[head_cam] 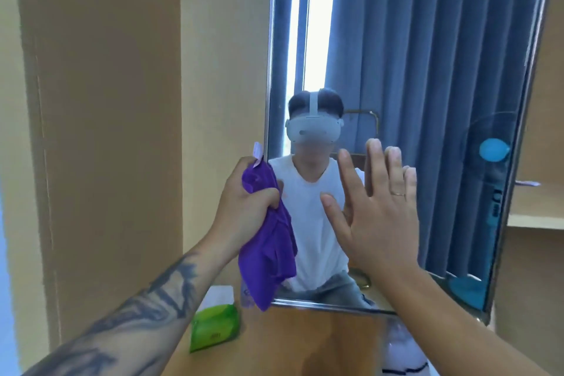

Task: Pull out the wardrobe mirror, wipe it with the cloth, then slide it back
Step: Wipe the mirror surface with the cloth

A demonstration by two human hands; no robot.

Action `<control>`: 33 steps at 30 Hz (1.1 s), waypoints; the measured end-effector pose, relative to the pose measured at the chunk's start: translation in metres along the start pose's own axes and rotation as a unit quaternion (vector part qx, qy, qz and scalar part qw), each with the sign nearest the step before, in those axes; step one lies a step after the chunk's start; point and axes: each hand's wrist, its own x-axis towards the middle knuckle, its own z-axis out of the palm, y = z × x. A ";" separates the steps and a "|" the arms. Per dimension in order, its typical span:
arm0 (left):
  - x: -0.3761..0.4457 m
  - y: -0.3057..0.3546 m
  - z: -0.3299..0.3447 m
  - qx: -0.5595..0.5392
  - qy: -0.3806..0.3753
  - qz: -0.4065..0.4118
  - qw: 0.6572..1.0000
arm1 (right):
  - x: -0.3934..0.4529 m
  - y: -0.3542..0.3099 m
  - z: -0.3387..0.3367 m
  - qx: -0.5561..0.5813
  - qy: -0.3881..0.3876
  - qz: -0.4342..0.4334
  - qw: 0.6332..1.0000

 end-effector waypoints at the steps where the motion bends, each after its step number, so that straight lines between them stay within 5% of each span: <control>1: 0.013 0.016 0.002 -0.003 0.001 0.002 1.000 | -0.001 0.001 0.000 0.000 0.005 -0.004 1.000; 7: 0.059 0.076 0.008 -0.046 0.021 0.004 0.999 | -0.001 0.001 -0.005 -0.010 0.009 -0.014 1.000; 17: -0.046 -0.033 -0.012 -0.119 -0.043 -0.174 0.977 | -0.005 -0.010 -0.003 -0.022 -0.004 0.011 1.000; 27: 0.083 0.122 0.014 -0.088 0.005 0.002 0.996 | -0.004 -0.006 0.001 0.013 0.048 0.000 0.999; 33: 0.039 0.059 0.006 -0.076 0.023 -0.038 0.996 | -0.005 -0.007 0.004 0.014 0.056 0.003 0.998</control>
